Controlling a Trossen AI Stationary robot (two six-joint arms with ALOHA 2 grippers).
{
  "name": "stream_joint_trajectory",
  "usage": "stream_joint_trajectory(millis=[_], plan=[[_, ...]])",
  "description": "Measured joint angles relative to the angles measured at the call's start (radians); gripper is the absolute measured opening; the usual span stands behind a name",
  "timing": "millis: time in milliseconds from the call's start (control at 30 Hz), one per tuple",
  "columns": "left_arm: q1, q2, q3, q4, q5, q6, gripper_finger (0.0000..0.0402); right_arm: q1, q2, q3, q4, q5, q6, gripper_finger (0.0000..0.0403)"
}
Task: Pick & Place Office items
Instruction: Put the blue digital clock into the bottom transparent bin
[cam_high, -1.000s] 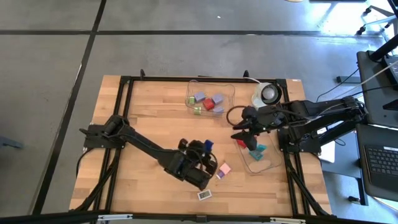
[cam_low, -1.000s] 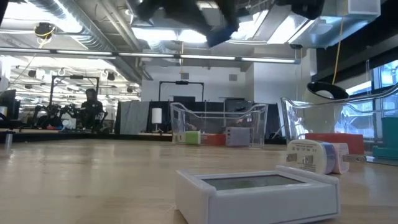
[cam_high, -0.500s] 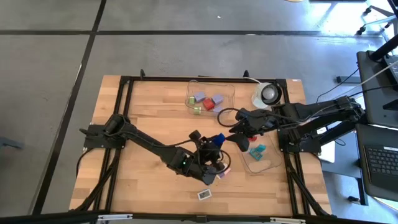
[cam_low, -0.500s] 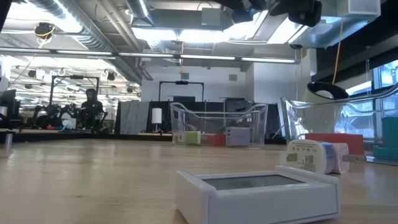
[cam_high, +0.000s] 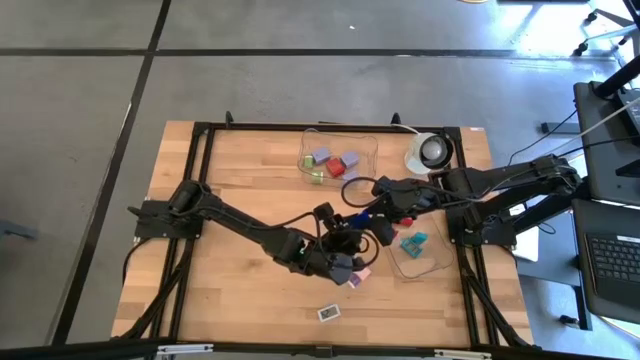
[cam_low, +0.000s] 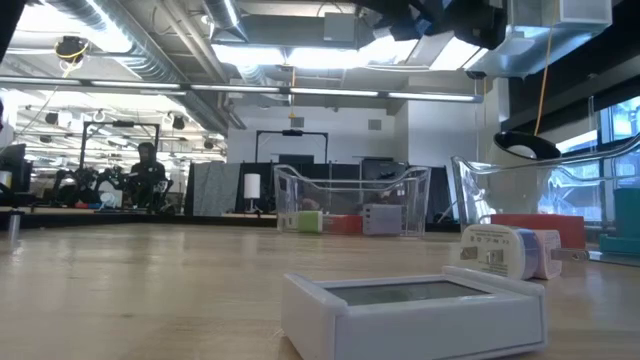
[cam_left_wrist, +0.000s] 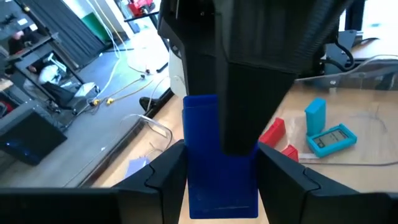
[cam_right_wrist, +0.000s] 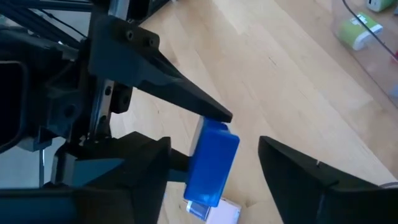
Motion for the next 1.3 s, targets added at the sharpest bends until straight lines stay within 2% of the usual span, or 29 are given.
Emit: stream_joint_trajectory(millis=[133, 400, 433, 633, 767, 833, 900, 1100, 1200, 1300], plan=[[0.0, 0.0, 0.0, 0.0, 0.0, 0.004, 0.0162, -0.008, 0.001, 0.0, 0.0, 0.0, 0.0, 0.0206], [0.002, 0.0, 0.0, 0.018, -0.012, 0.08, 0.0172, -0.01, 0.0, 0.001, 0.009, -0.008, 0.007, 0.0067], [0.004, 0.0, 0.0, 0.02, -0.003, 0.084, 0.0173, -0.01, 0.0, 0.001, 0.006, -0.005, 0.002, 0.006], [0.001, 0.0, 0.0, 0.026, -0.011, 0.037, 0.0178, -0.015, 0.0, 0.0, -0.007, -0.007, -0.029, 0.0063], [0.001, 0.0, 0.0, 0.05, -0.004, -0.05, 0.0179, -0.047, -0.014, 0.0, -0.046, -0.057, -0.055, 0.0063], [0.002, 0.0, 0.0, 0.054, 0.03, -0.098, 0.0182, -0.065, -0.028, 0.0, -0.092, -0.079, -0.074, 0.0063], [0.003, 0.0, 0.0, 0.047, 0.085, -0.168, 0.0191, -0.079, -0.048, 0.0, -0.158, -0.105, -0.088, 0.0063], [0.003, 0.0, 0.0, -0.006, 0.339, -0.362, 0.0229, -0.078, -0.135, 0.0, -0.464, -0.173, -0.132, 0.0063], [-0.008, 0.0, 0.0, -0.035, 0.444, -0.436, 0.0242, -0.049, -0.164, -0.002, -0.616, -0.114, -0.13, 0.0063], [-0.025, 0.013, 0.0, -0.039, 0.504, -0.479, 0.0246, -0.022, -0.192, -0.052, -0.662, -0.065, -0.104, 0.0063]])
